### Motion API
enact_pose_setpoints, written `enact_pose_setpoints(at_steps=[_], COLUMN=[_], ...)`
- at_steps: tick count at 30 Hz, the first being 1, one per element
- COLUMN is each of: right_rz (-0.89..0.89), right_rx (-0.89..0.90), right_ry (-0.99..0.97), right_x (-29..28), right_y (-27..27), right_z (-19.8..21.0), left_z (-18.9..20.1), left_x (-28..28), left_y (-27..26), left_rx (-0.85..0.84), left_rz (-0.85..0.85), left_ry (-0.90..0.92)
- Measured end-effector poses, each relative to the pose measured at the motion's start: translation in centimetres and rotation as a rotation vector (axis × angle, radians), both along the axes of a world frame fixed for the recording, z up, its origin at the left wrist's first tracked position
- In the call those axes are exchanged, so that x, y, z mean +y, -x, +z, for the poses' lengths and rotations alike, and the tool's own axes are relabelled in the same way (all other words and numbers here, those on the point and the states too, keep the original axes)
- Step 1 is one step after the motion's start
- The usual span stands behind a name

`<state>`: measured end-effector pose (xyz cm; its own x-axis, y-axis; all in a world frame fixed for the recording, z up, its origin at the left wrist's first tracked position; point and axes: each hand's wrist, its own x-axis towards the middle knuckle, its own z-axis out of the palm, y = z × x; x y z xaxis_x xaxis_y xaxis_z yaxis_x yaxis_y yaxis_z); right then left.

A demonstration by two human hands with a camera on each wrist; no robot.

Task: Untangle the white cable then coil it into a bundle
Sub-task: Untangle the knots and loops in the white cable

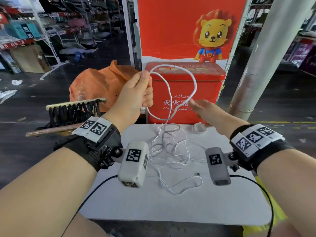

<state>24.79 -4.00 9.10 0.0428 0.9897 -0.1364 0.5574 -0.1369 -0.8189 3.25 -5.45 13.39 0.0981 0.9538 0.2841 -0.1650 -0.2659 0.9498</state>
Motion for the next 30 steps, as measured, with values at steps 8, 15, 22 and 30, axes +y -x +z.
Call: enact_pose_setpoints(at_steps=[8, 15, 22, 30], right_rz=[0.519, 0.389, 0.236, 0.162], right_rx=[-0.085, -0.347, -0.299, 0.096], right_ry=[-0.088, -0.391, -0.515, -0.508], right_x=[-1.1, -0.2, 0.0, -0.1], right_y=[4.4, 2.7, 1.7, 2.0], right_z=[-0.7, -0.4, -0.1, -0.4], left_z=[-0.4, -2.4, -2.7, -1.9], left_x=[0.5, 1.8, 1.7, 0.4], left_y=[0.2, 3.8, 4.0, 3.1], left_rx=[-0.024, 0.122, 0.377, 0.535], left_rz=[0.068, 0.392, 0.352, 0.144], left_ry=[0.028, 0.081, 0.111, 0.06])
